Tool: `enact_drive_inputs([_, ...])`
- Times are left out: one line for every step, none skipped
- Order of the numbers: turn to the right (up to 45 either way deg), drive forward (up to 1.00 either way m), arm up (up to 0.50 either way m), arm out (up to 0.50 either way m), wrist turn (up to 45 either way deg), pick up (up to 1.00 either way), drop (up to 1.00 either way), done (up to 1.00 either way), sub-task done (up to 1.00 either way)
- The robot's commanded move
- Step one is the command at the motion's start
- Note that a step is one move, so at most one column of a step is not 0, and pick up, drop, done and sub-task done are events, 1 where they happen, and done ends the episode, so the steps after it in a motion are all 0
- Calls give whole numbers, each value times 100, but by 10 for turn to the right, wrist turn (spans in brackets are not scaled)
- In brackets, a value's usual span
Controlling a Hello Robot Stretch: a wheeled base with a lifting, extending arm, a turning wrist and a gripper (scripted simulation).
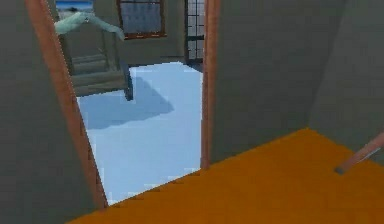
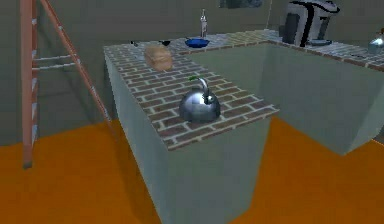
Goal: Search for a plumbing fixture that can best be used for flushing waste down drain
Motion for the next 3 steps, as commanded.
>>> enact_drive_inputs([-90,0,0,0,0,0,0,0,0])
enact_drive_inputs([0,100,0,0,0,0,0,0,0])
enact_drive_inputs([-30,0,0,0,0,0,0,0,0])
